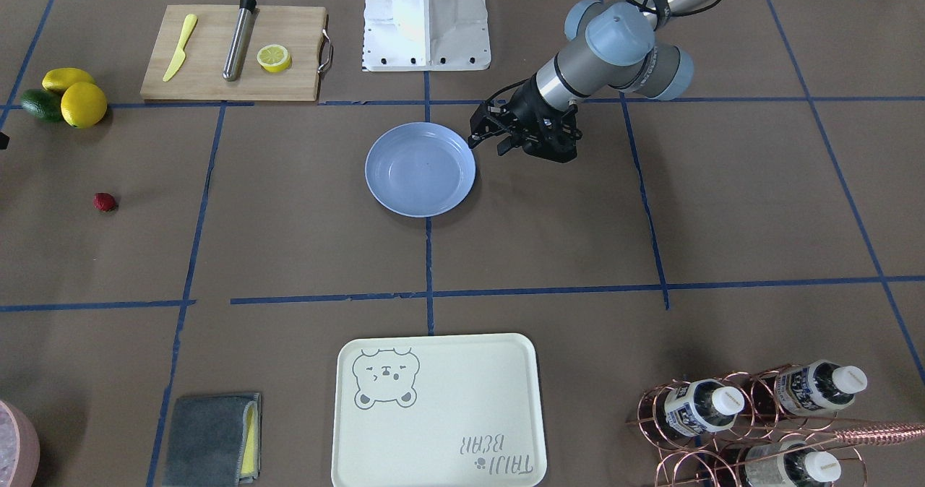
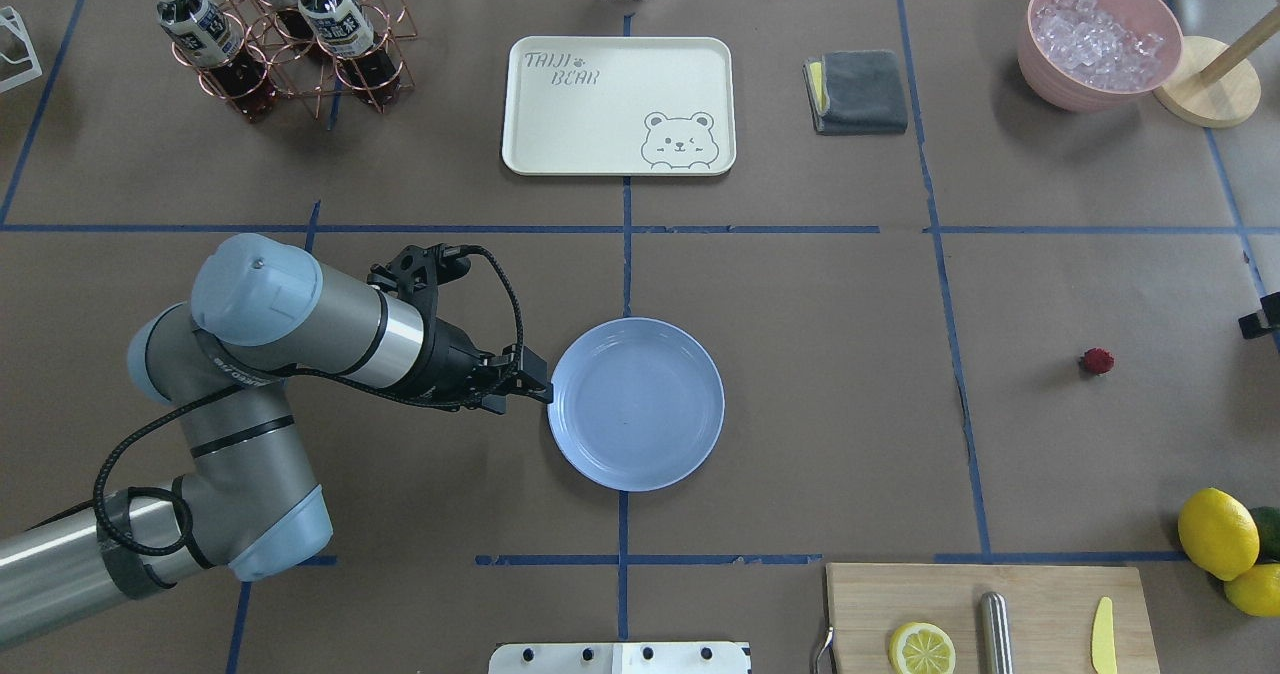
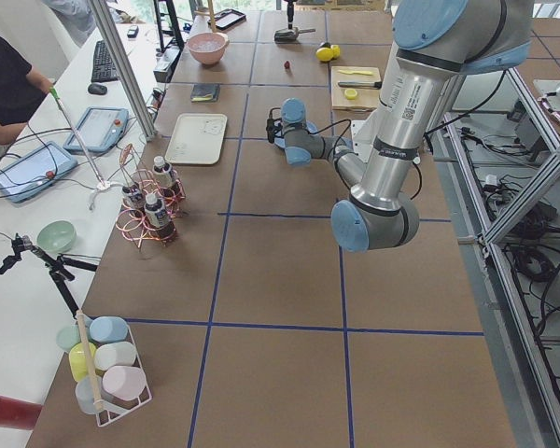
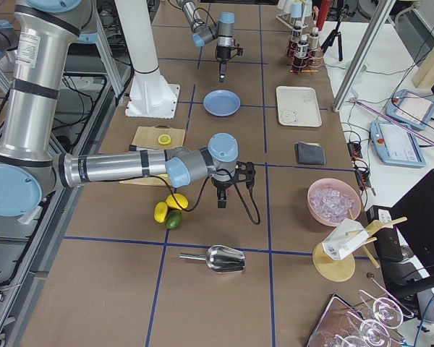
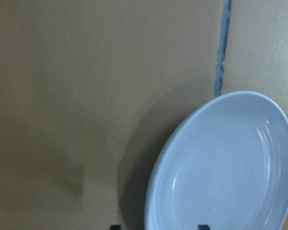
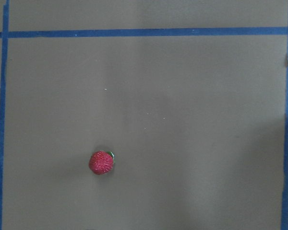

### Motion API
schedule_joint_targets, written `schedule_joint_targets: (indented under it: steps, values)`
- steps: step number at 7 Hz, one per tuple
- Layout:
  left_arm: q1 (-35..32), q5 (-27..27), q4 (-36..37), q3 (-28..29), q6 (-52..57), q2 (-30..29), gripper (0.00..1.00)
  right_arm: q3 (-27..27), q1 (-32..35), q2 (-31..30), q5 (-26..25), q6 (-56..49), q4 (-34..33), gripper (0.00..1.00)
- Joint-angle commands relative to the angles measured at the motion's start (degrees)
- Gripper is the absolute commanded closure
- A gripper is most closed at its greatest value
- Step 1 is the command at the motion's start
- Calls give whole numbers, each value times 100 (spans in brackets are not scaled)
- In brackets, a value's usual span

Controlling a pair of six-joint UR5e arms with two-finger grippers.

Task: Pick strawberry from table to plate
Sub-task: 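Release the plate with the left gripper while the right gripper grasps the strawberry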

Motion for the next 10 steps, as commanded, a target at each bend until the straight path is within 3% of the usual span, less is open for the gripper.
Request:
schedule_joint_targets:
  steps: [1,4,10]
  values:
    - [-45,4,0,-405,-3,395,31,-58,-1183,-8,-916,1133,850,1]
    - [-45,22,0,-425,-3,424,31,-750,-1478,685,-929,1136,939,2]
    - [-71,22,0,-442,-3,512,31,-1244,-1768,950,-1105,1145,1063,8]
